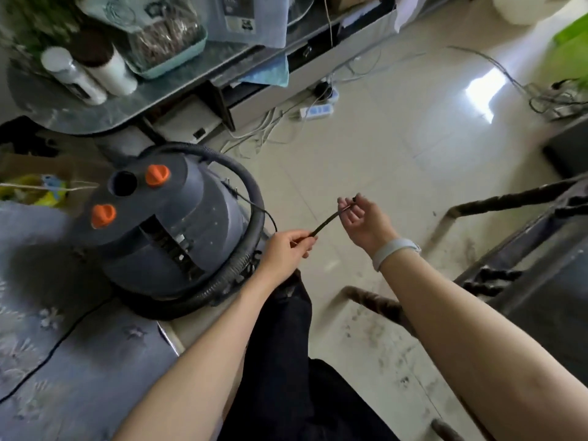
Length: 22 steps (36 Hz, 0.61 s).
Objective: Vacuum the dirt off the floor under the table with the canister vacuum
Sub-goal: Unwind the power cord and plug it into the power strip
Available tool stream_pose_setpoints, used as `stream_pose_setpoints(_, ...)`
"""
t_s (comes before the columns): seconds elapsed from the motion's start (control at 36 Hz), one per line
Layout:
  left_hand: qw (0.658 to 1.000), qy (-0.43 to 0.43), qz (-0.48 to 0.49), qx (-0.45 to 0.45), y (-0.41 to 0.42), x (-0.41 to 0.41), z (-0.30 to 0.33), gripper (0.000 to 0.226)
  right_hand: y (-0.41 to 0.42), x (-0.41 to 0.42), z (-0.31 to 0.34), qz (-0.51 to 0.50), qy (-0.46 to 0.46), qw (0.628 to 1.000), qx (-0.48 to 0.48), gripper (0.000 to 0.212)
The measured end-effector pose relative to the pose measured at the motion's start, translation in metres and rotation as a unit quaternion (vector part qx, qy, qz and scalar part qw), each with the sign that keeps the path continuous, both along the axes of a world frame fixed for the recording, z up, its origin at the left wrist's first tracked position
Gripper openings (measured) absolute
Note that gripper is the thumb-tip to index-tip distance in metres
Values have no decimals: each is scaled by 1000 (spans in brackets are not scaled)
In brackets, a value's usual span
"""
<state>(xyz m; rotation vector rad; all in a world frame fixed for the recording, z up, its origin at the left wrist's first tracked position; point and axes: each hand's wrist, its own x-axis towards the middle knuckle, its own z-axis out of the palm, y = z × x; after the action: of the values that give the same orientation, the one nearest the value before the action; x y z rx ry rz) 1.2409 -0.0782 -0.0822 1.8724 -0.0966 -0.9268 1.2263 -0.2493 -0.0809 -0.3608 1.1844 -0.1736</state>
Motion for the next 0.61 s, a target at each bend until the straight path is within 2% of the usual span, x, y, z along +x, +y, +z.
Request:
stream_pose_setpoints(0.11,997,-69,-23,22,-29,65,10,15,-36,58,11,-5,10,1000,-3,20)
stream_pose_setpoints(0.25,987,-138,-71,35,-70,135,28,14,-80,118,24,54,32,996,-61,19)
stream_pose_setpoints(0.36,979,-172,-101,49,-98,171,35,15,-114,153,35,115,40,985,-125,8)
stream_pose_setpoints(0.61,973,-180,-110,93,-166,223,18,12,-183,216,18,280,65,920,-268,14)
